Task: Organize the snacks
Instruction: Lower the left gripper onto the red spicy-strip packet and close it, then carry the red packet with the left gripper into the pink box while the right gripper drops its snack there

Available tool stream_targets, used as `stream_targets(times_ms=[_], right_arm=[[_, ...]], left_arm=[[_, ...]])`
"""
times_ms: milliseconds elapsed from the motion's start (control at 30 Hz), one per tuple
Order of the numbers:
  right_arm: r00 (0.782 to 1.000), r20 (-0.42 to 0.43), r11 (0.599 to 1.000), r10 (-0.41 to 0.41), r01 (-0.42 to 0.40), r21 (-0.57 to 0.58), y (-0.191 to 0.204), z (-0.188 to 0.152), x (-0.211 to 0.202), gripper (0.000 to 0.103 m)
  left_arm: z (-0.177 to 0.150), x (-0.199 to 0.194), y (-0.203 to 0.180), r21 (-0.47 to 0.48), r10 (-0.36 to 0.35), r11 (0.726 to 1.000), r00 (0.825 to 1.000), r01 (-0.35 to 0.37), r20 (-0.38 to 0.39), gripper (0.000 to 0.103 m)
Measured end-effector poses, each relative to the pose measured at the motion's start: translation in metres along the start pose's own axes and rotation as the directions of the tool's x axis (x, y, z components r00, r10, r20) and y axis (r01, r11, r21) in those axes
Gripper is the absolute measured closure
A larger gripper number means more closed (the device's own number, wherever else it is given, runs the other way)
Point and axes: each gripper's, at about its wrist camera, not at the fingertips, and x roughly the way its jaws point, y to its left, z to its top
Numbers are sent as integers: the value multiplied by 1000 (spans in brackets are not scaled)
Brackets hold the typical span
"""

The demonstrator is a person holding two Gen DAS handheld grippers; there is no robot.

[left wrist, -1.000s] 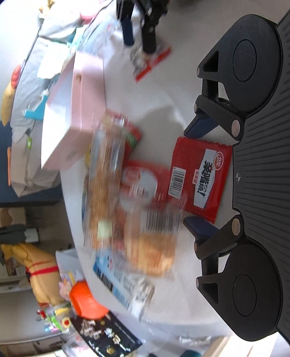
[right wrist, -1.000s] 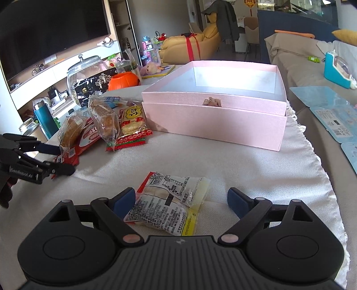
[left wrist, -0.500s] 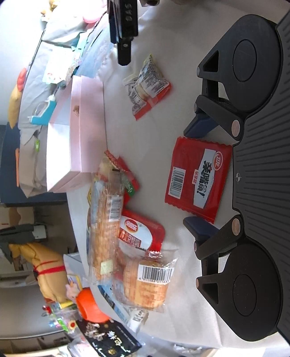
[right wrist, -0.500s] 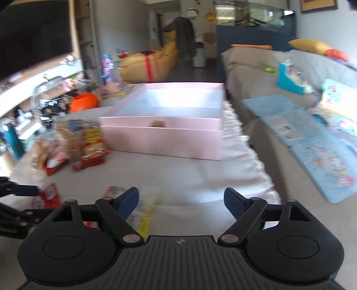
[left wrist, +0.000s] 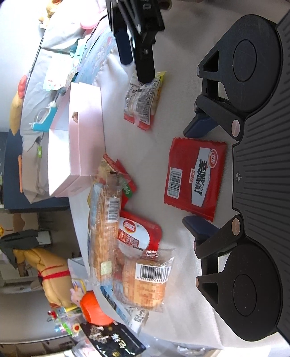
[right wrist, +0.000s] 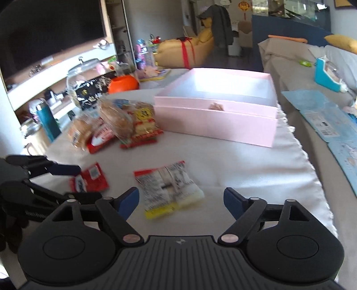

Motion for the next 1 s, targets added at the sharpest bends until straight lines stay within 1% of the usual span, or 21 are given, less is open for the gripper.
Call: stream_targets(times_ms=[67, 133, 200, 267, 333, 367, 400, 500, 600, 667, 700, 733, 800, 867, 933, 1000], right_arm=[[999, -27, 999, 36, -36, 11, 0, 6, 10, 19], [996, -69, 999, 53, -53, 3, 2, 11, 25, 19], [993, -103, 999, 48, -50, -17, 8, 15, 39, 17], [995, -96, 998, 28, -33, -49, 18, 18, 47, 18], [995, -100, 997, 23, -30, -72, 25, 22, 52, 34], [994, -103, 996, 21, -30, -86, 27, 24, 52, 46], [994, -107, 994, 19, -30, -103, 29, 26, 51, 47], [997, -78, 992, -8, -2, -124, 28, 30, 44, 48], [998, -53, 994, -16, 10, -110, 18, 33, 33, 48], [999, -41, 996, -21, 17, -93, 10, 35, 27, 48], [999, -35, 996, -29, 26, -85, 5, 35, 25, 48], [999, -30, 996, -38, 36, -78, 1, 35, 23, 48], [998, -25, 997, -58, 57, -56, -9, 35, 19, 48], [997, -22, 997, -76, 75, -30, -20, 34, 15, 48], [996, -20, 996, -90, 90, 3, -31, 32, 10, 48], [994, -20, 994, -105, 106, 30, -40, 30, 6, 48]], left_arm=[[0, 0, -1, -1, 3, 1000, 1000, -3, 0, 20], [1, 0, 0, 1, 0, 1000, 1000, 0, -9, 20], [3, 1, 1, 3, -7, 1000, 1000, 7, -25, 20], [6, 2, 1, 6, -8, 1000, 999, 8, -45, 20], [7, 2, 0, 9, -5, 1000, 999, 6, -54, 20], [8, 2, 1, 10, -5, 1000, 998, 5, -55, 20], [8, 3, 1, 10, -5, 1000, 998, 5, -56, 20], [8, 3, 2, 12, -10, 1000, 998, 11, -56, 20], [9, 5, 2, 6, -6, 1000, 999, 7, -45, 22], [11, 7, 1, 4, 0, 1000, 999, 0, -35, 25], [13, 8, -1, 6, 1, 1000, 1000, 0, -30, 28], [14, 9, -2, 9, -3, 1000, 1000, 3, -25, 33], [19, 10, -4, 8, -22, 1000, 1000, 22, -17, 38], [26, 10, -7, -2, -58, 998, 998, 58, -6, 39], [38, 5, -10, -1, -98, 995, 995, 99, 34, 39], [59, -2, -12, 13, -110, 994, 990, 109, 88, 39]])
